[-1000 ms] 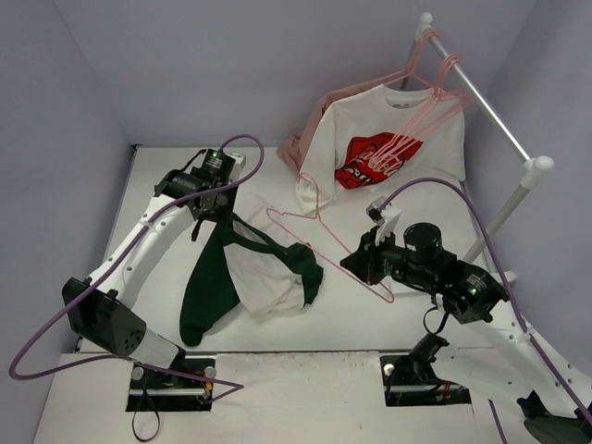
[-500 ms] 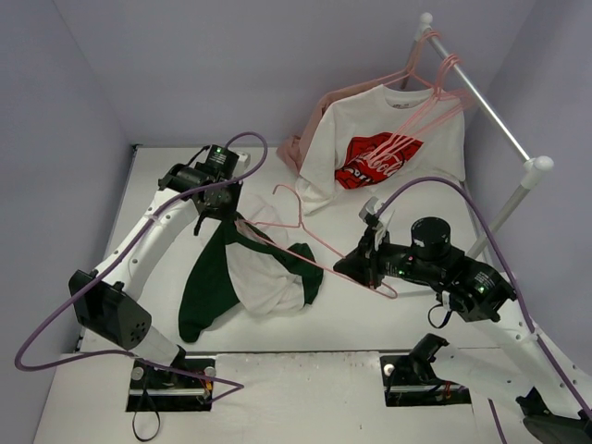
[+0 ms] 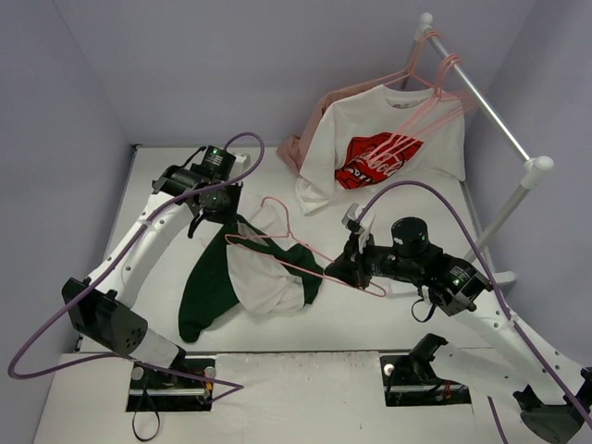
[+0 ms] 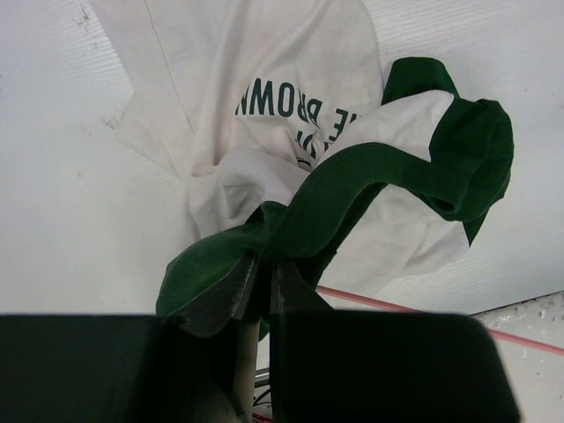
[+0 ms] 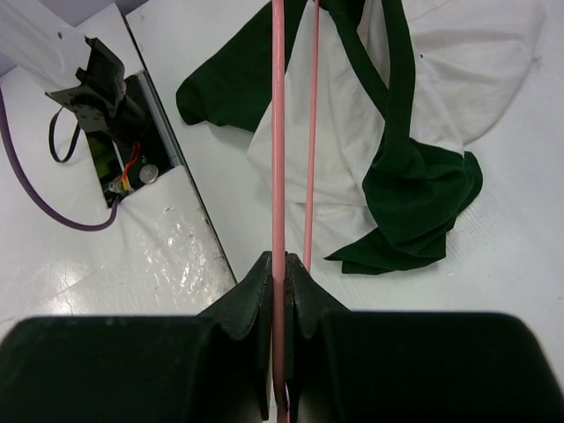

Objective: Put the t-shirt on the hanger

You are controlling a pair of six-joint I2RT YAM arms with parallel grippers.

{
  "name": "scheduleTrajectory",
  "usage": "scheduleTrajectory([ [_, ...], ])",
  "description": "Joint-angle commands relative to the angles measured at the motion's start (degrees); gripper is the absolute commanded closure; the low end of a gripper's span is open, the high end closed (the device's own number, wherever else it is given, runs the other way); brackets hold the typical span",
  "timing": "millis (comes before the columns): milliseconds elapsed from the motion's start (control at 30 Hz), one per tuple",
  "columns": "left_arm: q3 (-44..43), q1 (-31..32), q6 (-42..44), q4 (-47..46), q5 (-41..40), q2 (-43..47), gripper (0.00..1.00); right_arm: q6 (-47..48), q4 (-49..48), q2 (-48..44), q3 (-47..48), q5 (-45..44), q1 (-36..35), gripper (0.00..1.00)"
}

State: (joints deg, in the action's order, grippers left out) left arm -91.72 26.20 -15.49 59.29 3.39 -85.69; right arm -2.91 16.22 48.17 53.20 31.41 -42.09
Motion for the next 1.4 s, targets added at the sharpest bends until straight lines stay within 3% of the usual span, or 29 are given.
scheduleTrajectory([
  [0,-2.7,0.3,-0.6,1.6,-0.1,3.8,1.00,1.2,-7.4,1.0,0.2,2.2,-0.2,1.00],
  [400,-3.5,0.0,3.1,2.8,-16.2,1.4,1.00,-0.1,-7.2,-2.3,0.9,2.2,-0.2,1.00],
  [1000,-1.1,0.2,3.8,3.2,-13.0,3.2,1.00,1.5,-7.4,-0.6,0.8,0.6,-0.2,1.00],
  [1367,1.7,0.3,3.2,3.0,-17.2,2.9,1.00,1.9,-7.4,-0.7,2.8,0.1,-0.2,1.00],
])
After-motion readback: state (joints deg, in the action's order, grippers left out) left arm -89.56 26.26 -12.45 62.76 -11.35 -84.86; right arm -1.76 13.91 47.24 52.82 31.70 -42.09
